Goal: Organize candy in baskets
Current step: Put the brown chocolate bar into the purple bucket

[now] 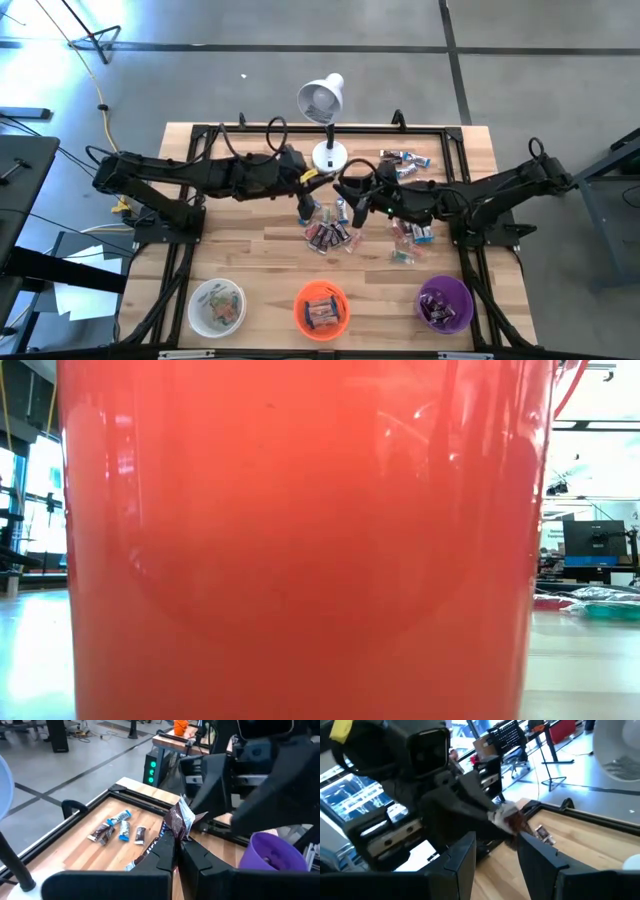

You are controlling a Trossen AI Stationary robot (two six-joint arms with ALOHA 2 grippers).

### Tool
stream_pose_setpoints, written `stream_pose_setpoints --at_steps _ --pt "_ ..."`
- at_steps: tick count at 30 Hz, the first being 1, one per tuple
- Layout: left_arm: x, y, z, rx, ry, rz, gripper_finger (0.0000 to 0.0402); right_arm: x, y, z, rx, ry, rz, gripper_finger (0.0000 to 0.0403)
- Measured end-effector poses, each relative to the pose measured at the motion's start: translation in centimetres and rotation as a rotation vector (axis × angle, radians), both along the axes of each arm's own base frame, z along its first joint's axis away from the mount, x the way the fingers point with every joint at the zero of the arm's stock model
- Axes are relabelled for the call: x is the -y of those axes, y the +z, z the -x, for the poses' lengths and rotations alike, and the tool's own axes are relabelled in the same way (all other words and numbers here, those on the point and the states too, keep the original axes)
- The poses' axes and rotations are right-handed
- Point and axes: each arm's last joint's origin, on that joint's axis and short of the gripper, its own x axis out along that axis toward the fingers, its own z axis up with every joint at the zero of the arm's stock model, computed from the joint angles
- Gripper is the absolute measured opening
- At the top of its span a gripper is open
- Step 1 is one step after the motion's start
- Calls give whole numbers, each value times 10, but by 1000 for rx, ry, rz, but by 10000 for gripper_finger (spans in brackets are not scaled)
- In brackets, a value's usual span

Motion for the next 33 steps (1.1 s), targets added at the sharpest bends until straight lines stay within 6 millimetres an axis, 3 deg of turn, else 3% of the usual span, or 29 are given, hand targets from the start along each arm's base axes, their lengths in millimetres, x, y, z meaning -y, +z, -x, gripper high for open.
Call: stream_pose_setpoints --at_steps 19,33 --pt "0 16 -4 169 -60 28 0 1 -1 0 -18 -31 33 138" --pt "2 16 -4 185 -74 92 0 2 5 0 -9 -51 129 138"
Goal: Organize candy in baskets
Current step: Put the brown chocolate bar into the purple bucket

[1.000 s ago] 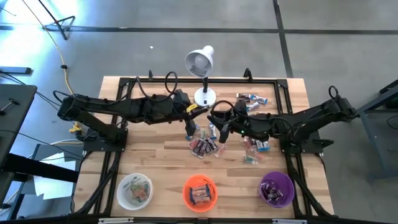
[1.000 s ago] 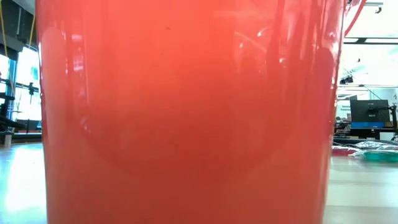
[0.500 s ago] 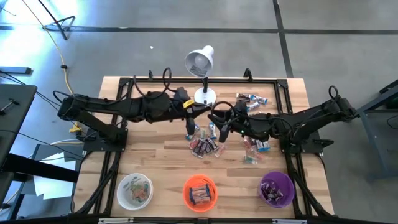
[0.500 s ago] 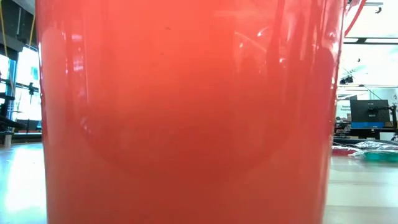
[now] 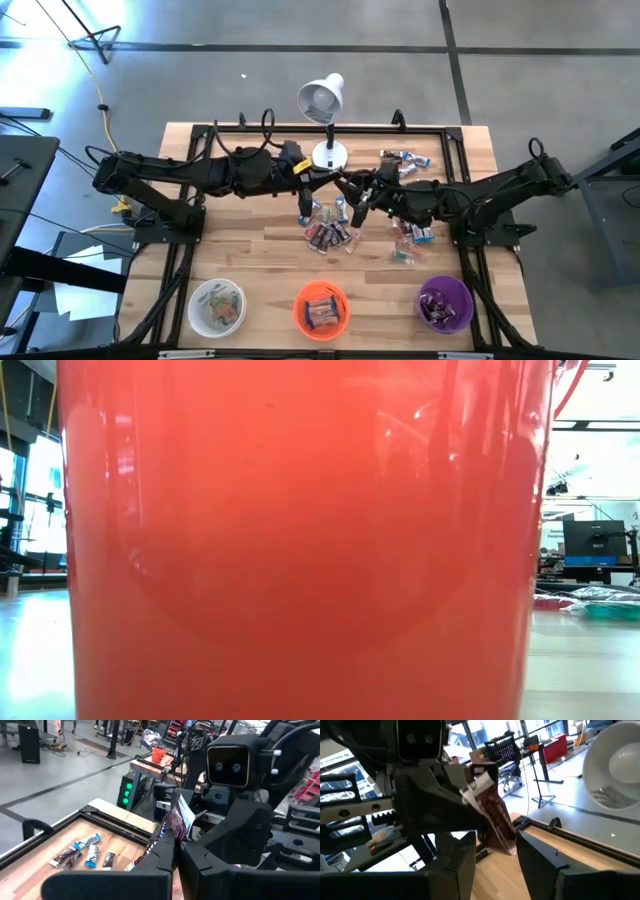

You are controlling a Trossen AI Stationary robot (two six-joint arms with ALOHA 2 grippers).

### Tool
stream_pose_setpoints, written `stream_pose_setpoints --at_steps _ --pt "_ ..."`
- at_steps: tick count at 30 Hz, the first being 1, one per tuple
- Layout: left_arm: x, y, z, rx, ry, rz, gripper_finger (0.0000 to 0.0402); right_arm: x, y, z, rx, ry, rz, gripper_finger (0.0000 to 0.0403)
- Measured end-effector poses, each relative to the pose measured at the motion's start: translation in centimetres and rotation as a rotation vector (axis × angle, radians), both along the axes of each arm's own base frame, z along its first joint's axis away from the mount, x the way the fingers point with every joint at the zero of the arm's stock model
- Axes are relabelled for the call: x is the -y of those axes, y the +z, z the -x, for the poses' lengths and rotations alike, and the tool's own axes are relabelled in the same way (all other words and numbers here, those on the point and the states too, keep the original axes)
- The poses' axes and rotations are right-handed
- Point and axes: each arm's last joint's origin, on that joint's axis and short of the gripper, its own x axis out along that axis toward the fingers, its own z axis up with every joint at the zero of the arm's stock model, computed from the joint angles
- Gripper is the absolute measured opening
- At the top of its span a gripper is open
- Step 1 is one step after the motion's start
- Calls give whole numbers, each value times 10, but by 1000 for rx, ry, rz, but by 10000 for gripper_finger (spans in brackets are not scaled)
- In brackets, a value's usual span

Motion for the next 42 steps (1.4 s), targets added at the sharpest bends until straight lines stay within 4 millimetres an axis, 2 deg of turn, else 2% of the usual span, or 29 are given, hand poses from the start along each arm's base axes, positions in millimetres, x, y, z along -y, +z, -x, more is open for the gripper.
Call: stream_pose_setpoints --at_steps 9,22,37,42 --pt "1 7 -1 73 -24 8 0 0 1 0 3 18 4 138" --pt "2 6 -2 79 -58 50 0 -1 4 -1 25 29 20 138" --pt "10 5 -4 84 -102 58 0 -1 4 -1 -45 47 176 138" --pt "9 3 -5 71 -89 47 0 -1 0 0 -115 -9 227 138"
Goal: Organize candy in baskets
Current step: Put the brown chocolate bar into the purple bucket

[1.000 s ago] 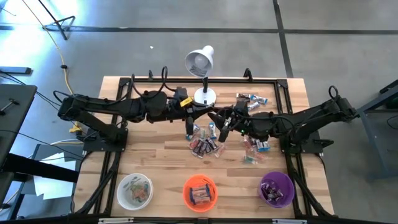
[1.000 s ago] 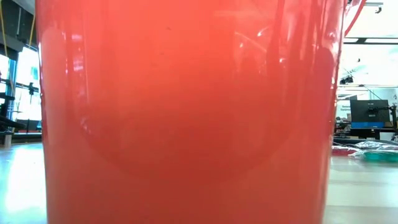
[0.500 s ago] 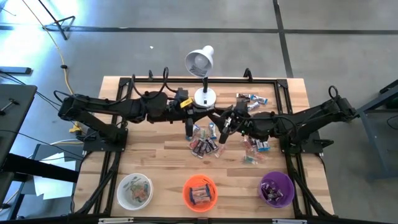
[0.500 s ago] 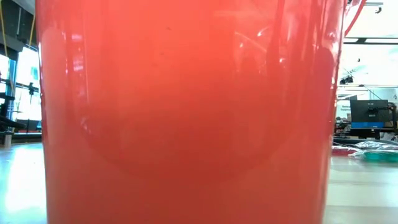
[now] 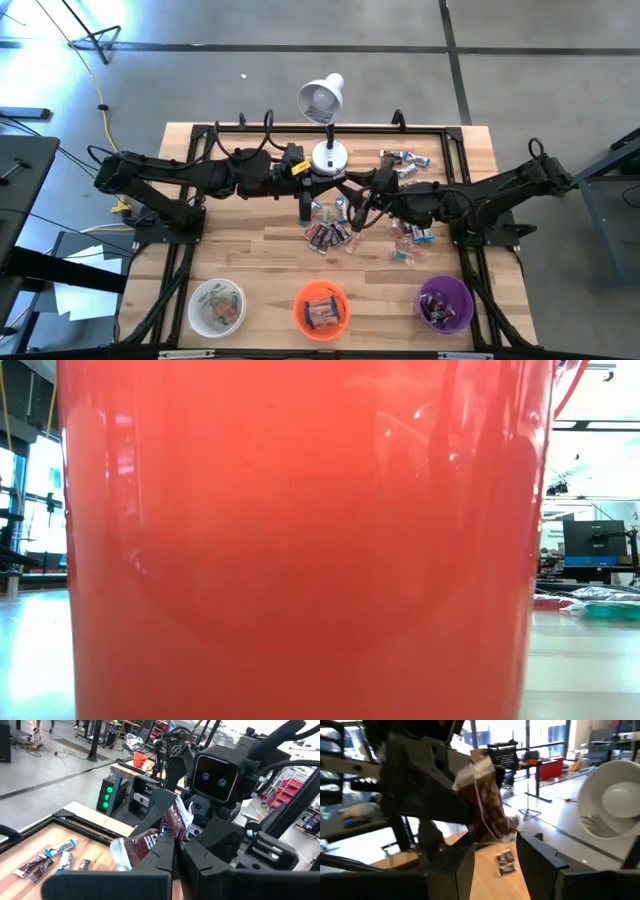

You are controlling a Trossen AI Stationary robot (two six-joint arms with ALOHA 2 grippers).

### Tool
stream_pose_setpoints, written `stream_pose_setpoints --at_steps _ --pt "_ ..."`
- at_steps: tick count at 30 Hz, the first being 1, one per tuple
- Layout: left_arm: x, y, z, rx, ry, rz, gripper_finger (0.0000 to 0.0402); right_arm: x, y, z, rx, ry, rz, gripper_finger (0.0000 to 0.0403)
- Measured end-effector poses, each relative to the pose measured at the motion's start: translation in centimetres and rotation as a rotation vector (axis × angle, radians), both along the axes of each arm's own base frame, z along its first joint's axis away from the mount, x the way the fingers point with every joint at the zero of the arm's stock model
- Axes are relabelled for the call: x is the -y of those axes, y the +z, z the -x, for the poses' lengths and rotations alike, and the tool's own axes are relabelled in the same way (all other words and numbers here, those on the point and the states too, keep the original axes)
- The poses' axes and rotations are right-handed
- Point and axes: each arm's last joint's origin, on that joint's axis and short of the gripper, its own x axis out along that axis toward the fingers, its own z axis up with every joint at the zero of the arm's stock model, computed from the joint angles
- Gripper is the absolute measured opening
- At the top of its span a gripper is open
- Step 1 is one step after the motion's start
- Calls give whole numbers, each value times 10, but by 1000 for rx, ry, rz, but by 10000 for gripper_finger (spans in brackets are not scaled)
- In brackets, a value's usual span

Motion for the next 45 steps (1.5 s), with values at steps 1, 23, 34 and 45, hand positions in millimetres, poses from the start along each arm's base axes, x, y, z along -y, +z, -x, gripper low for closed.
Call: stream_pose_setpoints --at_steps 1,23,34,45 --pt "0 0 0 1 0 0 0 0 -1 0 -7 -5 2 138" --pt "-12 0 0 -9 8 -16 0 -1 5 12 -45 -2 42 138" --pt "-16 0 1 -16 10 -27 0 -3 1 15 -100 25 50 138" --pt "-15 0 1 -19 -2 -27 0 -3 2 15 -91 30 57 138"
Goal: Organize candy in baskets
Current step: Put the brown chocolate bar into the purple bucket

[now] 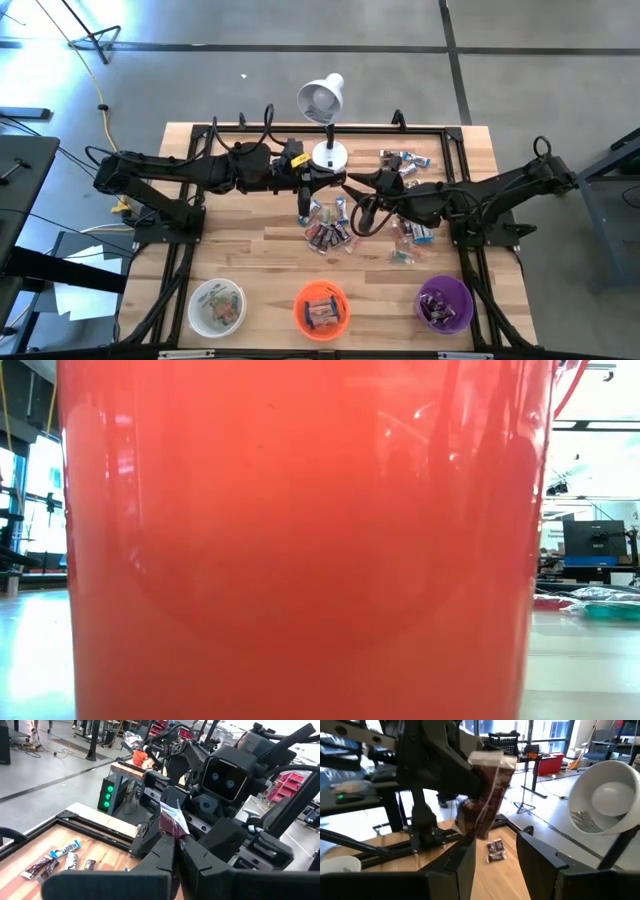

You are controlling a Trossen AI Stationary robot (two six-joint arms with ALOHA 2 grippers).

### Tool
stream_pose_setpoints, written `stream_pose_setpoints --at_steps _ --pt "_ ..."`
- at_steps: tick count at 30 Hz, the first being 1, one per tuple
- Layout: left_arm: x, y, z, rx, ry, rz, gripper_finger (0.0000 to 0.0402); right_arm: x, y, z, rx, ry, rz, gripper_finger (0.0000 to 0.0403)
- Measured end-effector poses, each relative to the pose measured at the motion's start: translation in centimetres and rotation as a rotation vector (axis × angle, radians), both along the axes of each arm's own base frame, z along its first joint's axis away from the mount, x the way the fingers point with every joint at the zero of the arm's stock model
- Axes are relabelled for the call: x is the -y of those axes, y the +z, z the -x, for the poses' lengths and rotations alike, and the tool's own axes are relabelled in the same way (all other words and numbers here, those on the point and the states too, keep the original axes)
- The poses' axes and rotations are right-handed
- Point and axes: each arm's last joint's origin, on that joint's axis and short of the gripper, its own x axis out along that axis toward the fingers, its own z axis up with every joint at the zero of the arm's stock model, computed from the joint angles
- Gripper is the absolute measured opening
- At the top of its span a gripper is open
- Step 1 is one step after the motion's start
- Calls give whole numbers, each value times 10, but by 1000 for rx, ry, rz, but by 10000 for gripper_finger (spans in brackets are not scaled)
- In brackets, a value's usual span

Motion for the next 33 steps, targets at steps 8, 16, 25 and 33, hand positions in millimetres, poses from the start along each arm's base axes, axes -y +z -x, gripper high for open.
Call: stream_pose_setpoints --at_steps 8,16,25,33 --pt "-1 0 0 2 4 -6 0 -1 5 -1 62 67 -37 138" --pt "-1 1 0 16 3 6 0 1 6 -4 88 58 -46 138" --pt "-1 2 0 19 -4 11 0 13 8 -9 122 94 -88 138" --pt "-1 3 0 36 -8 0 0 18 1 -17 122 132 -155 138"
